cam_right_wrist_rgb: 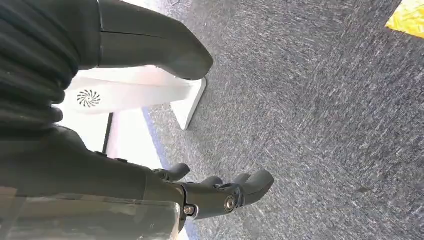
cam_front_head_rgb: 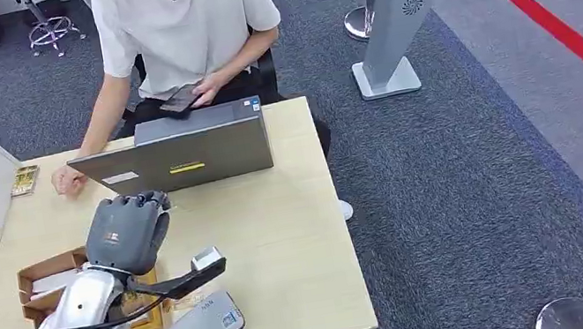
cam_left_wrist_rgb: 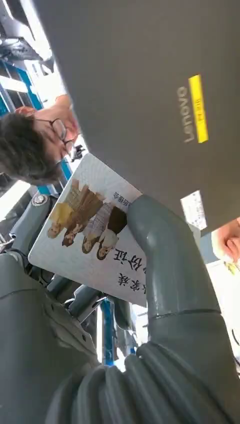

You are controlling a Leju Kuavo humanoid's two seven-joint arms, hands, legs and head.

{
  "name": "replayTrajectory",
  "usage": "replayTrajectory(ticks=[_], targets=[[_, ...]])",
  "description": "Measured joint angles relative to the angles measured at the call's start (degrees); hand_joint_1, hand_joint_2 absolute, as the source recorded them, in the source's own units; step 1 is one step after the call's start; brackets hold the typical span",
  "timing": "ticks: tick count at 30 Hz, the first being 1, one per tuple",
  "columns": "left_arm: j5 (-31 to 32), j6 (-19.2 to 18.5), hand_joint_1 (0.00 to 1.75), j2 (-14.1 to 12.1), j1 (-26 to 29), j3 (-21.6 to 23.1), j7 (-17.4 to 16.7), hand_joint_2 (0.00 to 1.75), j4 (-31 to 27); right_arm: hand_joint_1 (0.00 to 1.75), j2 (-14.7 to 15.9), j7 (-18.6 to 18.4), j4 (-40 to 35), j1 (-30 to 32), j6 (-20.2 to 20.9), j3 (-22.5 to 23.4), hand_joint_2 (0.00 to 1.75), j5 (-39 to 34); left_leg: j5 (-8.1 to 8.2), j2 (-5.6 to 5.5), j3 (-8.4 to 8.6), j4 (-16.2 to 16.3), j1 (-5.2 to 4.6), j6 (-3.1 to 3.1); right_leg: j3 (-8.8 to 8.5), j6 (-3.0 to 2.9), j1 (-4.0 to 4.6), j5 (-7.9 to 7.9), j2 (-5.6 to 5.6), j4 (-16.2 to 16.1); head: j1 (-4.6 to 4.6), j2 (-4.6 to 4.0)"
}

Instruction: Pass the card to the sensor for recognition and then transmit it.

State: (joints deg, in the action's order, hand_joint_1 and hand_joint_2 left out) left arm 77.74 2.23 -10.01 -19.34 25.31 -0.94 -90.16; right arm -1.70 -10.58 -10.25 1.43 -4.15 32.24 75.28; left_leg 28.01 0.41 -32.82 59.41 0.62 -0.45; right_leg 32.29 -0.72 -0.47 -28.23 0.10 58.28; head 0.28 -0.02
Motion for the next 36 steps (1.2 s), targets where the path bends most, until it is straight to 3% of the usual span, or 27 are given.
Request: replayTrajectory(ticks=[6,16,36], targets=[[0.6,0.1,1.75,0.0,1.3,0.4,0.0,1.75,-0.1,0.0,0.0,0.0,0.0,0.0,-0.1,0.0,1.75,0.0,0.0,0.0,0.0,0.0,0.0,0.0,0.0,0.0,0.0,0.0,-0.01,0.0,0.0,0.0],[2.6,-3.5,1.75,0.0,4.4,3.2,-2.4,1.75,-2.1,0.0,-0.1,-0.5,0.0,0.0,-0.5,0.0,1.75,0.0,0.0,-0.01,-0.01,0.0,0.0,0.0,0.0,0.01,-0.01,0.0,-0.01,0.0,-0.02,0.0],[1.0,-6.8,1.75,-1.5,12.0,9.2,-1.7,1.75,-4.8,0.0,-0.6,-1.0,0.0,-0.1,-1.0,0.4,1.75,-0.2,0.01,-0.01,-0.03,0.0,0.0,0.01,0.0,0.02,-0.01,0.0,-0.01,0.0,0.0,0.0]])
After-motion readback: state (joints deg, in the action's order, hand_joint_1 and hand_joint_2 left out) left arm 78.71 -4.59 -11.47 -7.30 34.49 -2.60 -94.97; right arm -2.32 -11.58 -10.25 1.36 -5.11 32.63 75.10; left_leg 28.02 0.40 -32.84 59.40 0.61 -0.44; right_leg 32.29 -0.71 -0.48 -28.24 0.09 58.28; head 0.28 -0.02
